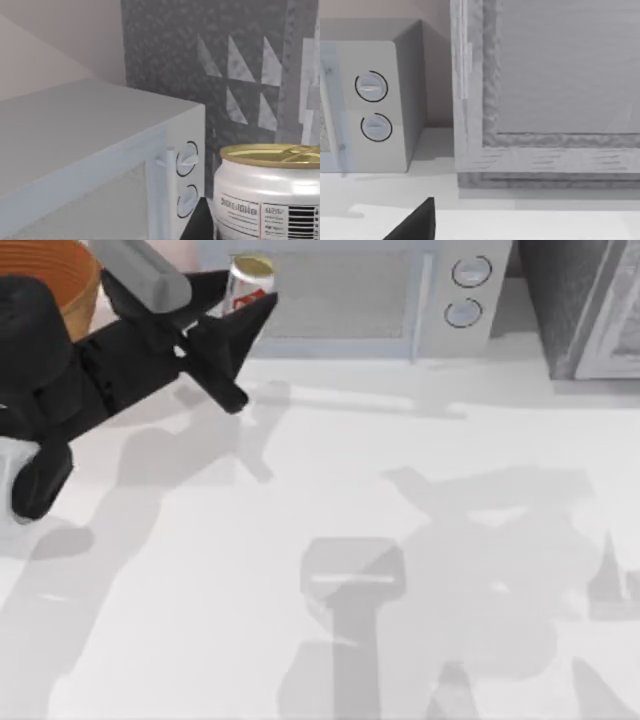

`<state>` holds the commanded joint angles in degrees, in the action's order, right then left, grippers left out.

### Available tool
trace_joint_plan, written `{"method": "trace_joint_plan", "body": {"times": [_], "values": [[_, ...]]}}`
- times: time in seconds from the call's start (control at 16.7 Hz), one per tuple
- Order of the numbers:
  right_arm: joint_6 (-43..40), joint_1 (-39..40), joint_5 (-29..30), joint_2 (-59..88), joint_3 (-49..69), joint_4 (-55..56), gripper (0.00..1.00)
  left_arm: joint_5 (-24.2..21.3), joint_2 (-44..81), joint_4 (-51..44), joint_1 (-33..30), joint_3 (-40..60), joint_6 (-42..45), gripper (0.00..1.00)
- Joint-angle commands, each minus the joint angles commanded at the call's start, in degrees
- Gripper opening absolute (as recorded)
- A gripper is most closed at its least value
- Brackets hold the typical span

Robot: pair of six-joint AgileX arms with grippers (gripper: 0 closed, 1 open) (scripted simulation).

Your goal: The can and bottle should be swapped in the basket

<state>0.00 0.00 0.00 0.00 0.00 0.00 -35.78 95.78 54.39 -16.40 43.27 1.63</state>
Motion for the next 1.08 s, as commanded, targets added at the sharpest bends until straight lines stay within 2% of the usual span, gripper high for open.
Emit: {"method": "trace_joint_plan", "body": {"times": [1.08], "values": [[0.0,0.0,0.0,0.0,0.0,0.0,1.0,-23.37,38.47,17.47,-5.81,18.43,-0.24,0.0]]}}
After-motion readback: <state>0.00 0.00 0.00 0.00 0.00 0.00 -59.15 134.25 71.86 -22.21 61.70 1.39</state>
